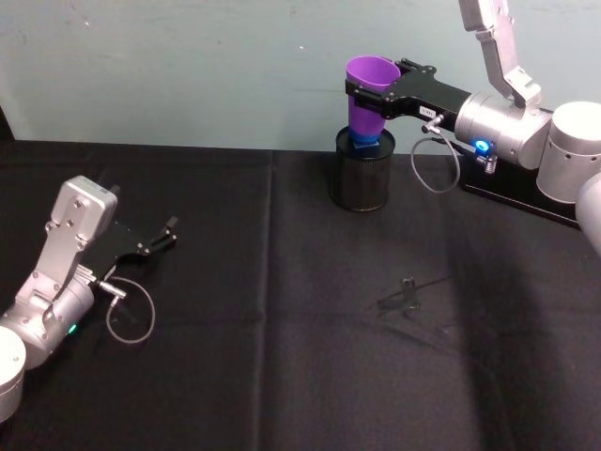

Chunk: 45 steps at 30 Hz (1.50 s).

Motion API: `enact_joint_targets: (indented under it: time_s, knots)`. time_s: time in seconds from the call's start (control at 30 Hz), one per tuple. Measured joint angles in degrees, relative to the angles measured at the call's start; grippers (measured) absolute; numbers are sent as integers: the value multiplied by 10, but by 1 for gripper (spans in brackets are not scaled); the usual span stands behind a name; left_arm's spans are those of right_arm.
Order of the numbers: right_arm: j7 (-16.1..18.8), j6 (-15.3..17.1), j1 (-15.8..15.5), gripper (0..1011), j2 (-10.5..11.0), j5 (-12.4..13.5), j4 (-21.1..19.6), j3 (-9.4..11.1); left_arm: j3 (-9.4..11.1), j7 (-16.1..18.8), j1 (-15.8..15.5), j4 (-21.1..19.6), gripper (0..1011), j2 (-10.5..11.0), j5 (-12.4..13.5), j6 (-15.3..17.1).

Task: Pick up one cup with a gripper and tap it against the other cup.

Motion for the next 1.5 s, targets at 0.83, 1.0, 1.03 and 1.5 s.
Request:
enact_joint_targets:
  time_s: [0.83,1.0,1.03,1.5]
  knots:
    - [0,0,0,724,0,0,0,0,0,0,0,0,1005,0,0,0]
    - [0,0,0,724,0,0,0,0,0,0,0,0,1005,0,0,0]
    - [0,0,0,724,0,0,0,0,0,0,0,0,1004,0,0,0]
    - [2,4,-11,724,3,1,-19,3,0,0,0,0,1005,0,0,0]
